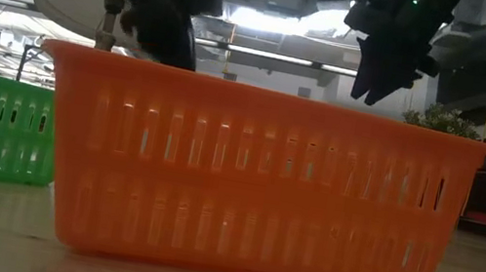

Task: Stack baskets by color
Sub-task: Stack the bottom left gray bin on top of the top gray bin

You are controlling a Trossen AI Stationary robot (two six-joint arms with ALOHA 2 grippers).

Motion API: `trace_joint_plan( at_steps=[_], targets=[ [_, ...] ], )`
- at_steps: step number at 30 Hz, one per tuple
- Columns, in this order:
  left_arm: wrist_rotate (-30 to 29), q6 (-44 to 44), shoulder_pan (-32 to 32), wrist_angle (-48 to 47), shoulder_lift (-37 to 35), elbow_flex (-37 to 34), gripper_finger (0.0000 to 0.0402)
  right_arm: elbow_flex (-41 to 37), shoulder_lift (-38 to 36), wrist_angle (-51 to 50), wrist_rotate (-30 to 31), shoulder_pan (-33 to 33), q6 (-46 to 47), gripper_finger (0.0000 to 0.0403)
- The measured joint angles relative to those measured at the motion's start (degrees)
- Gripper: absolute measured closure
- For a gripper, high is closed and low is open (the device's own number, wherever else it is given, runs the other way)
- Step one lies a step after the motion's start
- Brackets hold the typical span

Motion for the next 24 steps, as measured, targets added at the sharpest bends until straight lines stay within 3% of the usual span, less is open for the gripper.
trace_joint_plan(
  at_steps=[5,12,24],
  targets=[
    [0.51,3.53,0.72,3.60,5.19,0.02,0.0321,0.00,0.00,-1.59,-0.28,0.13,-0.62,0.0218],
    [7.81,2.30,0.95,5.03,8.57,-0.02,0.0321,0.00,0.00,-1.83,-0.73,0.15,-1.54,0.0218],
    [6.98,2.10,0.98,6.44,13.22,0.04,0.0321,0.00,-0.02,-1.99,-0.71,0.20,-1.66,0.0218]
  ],
)
